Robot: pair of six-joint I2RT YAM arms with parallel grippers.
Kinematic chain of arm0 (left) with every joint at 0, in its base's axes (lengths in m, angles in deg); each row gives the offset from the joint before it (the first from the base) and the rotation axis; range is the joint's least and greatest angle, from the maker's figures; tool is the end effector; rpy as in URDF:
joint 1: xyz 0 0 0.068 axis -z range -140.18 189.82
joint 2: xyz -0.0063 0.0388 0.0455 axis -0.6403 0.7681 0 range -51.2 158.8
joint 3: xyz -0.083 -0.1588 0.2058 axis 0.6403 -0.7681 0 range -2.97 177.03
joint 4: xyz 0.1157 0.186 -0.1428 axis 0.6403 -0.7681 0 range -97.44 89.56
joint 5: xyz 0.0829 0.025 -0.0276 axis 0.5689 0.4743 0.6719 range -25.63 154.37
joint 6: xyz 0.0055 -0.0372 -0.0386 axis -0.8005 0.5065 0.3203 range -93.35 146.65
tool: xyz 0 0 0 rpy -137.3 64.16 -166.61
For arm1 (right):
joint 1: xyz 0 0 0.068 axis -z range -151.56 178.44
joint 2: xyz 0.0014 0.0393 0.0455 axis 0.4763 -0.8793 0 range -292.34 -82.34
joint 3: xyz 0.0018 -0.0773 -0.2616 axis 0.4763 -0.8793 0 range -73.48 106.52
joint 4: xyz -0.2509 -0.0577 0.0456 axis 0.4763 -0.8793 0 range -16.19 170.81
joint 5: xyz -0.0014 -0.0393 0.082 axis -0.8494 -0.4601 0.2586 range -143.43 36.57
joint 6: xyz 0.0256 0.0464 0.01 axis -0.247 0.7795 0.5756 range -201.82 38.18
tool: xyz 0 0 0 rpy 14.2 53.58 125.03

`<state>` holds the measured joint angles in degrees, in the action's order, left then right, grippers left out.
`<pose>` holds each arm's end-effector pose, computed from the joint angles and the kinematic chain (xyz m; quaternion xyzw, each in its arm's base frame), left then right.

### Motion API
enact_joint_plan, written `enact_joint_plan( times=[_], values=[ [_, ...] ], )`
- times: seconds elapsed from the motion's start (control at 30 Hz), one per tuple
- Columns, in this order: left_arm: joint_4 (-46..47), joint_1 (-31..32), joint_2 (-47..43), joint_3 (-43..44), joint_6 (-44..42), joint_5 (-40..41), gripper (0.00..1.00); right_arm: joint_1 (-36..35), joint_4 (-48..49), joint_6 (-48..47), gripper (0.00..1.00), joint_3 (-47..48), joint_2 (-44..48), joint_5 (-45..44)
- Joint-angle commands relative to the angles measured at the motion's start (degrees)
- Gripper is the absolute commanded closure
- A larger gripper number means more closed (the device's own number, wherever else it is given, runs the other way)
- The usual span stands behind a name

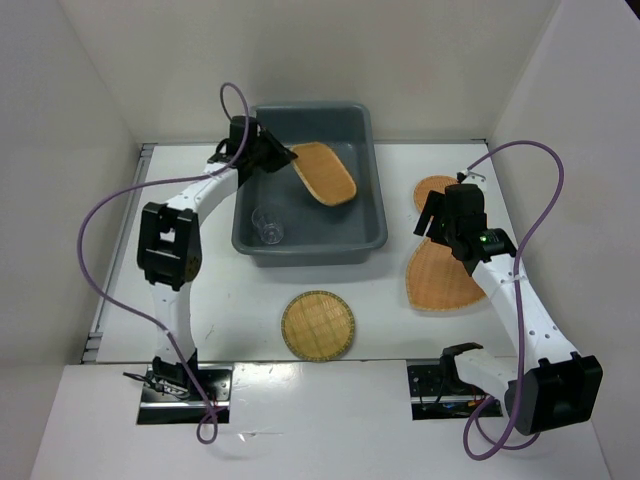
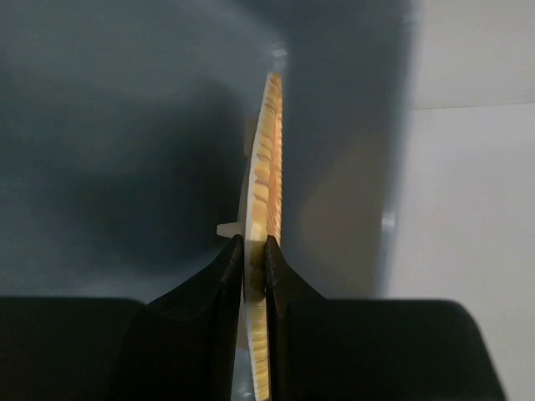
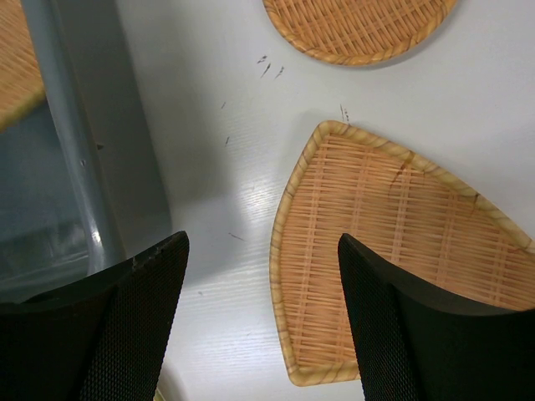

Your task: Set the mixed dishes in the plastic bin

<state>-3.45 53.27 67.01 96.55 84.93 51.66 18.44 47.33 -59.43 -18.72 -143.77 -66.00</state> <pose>0.4817 -0.1234 0.2843 -0.2561 0.7840 -0.4012 0.3984 0.2251 0.0318 0.3063 0.1431 0.8912 0.0214 0.4300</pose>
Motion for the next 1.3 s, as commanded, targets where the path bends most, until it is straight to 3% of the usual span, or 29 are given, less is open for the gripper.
enact_joint_plan(
  times=[0.0, 0.3, 0.37, 0.47, 0.53, 0.77, 0.87, 0.93, 1.0, 1.13, 1.27],
  values=[
    [2.48, -0.45, 1.31, 5.32, -0.71, 0.49, 1.0, -0.64, 2.36, -1.21, 0.23, 0.87, -0.09, 0.01],
    [-0.94, -0.45, 11.78, 10.43, -0.01, 1.8, 1.0, -0.64, 2.36, -1.21, 0.23, 0.87, -0.09, 0.01],
    [-0.95, -0.45, 12.57, 10.43, -0.01, 3.3, 0.89, -0.64, 2.88, -1.21, 0.23, 0.87, -0.62, 0.01],
    [-2.26, -0.45, 13.79, 9.9, -0.01, 5.41, 0.84, -0.64, 2.89, -1.21, 0.23, 0.87, -0.62, -0.51],
    [-2.88, -0.45, 14.58, 9.9, -0.01, 5.41, 0.71, -0.64, 2.89, -1.21, 0.23, 0.87, -0.62, -0.52],
    [-3.41, -1.06, 18.01, 9.89, 1.48, 4.18, 0.45, -0.64, 2.89, -1.21, 0.23, 0.87, -1.15, -2.19],
    [-4.29, -1.06, 18.72, 11.3, 1.48, 4.18, 0.44, -0.64, 2.89, -1.21, 0.23, 0.87, -1.15, -2.71],
    [-4.29, -1.06, 19.24, 12.1, 1.48, 4.18, 0.32, -0.64, 2.89, -1.21, 0.21, 1.39, -1.15, -3.32],
    [-4.29, -1.06, 18.73, 13.23, 1.48, 4.18, 0.28, -0.64, 2.89, -1.21, 0.21, 1.4, -1.68, -3.94],
    [-7.44, -1.06, 16.36, 19.55, -1.93, 6.55, 0.0, -0.64, 2.27, -1.21, 0.21, 2.62, -3.08, -4.47],
    [-8.77, -1.06, 13.01, 25.79, -6.33, 5.34, 0.0, -0.64, 0.95, -0.68, 0.21, 3.77, -5.19, -6.48]
  ],
)
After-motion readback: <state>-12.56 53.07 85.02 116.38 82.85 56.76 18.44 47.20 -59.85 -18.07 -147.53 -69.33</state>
